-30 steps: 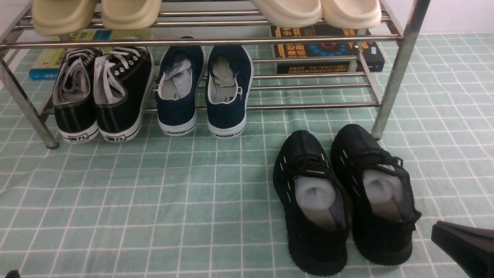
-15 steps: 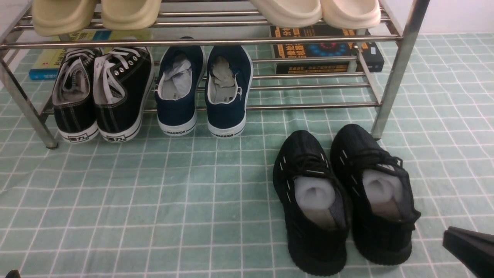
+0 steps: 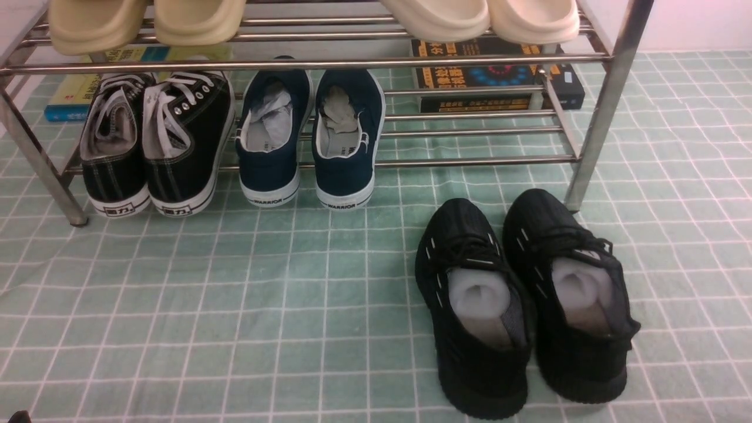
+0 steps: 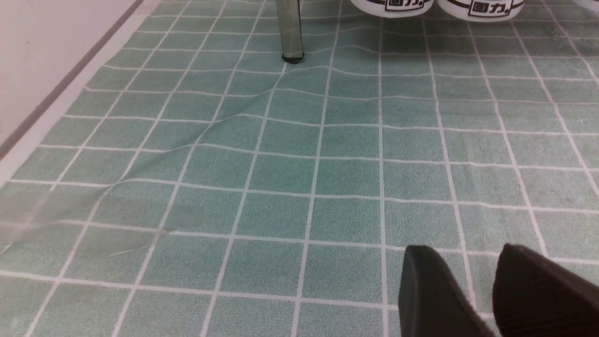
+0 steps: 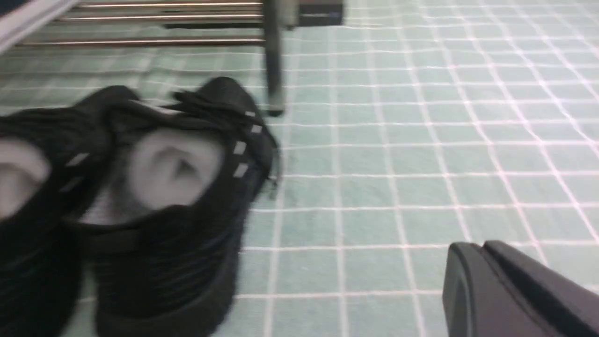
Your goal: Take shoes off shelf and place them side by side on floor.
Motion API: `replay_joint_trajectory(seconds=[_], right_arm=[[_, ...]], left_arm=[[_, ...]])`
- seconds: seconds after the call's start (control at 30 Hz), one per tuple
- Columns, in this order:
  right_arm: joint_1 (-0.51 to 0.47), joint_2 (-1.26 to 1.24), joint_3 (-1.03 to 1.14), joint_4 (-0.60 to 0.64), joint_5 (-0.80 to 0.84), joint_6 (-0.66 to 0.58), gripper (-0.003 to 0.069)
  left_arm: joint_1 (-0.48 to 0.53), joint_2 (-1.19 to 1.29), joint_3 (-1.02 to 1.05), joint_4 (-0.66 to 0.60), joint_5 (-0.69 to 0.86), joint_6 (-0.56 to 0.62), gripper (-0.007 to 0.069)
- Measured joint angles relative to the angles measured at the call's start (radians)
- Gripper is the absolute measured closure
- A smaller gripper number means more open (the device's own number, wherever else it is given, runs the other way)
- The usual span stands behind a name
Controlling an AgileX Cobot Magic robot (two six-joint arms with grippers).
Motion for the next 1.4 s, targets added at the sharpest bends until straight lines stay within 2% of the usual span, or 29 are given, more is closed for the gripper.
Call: replay_joint_trajectory(seconds=[0.13, 0.33, 0.63, 1.4], right_arm=[[-0.068, -0.058, 0.072, 0.020, 0.000, 0.000, 0.0613], [-0.074, -0.076, 0.085, 0.023, 0.026, 0.000, 0.0606], [0.005, -0.076, 0.083, 0.023, 0.037, 0.000, 0.0596], [0.009, -0.076, 0.083, 0.023, 0.037, 0.000, 0.0564]], left_arm=[[0.000, 0.000, 0.000, 0.001, 0.000, 0.000, 0.0383], [0.000, 0.000, 0.000, 0.001, 0.001, 0.000, 0.0383], [0.000, 0.000, 0.000, 0.001, 0.001, 0.000, 0.0382], [0.000, 0.000, 0.000, 0.001, 0.001, 0.000, 0.0382]])
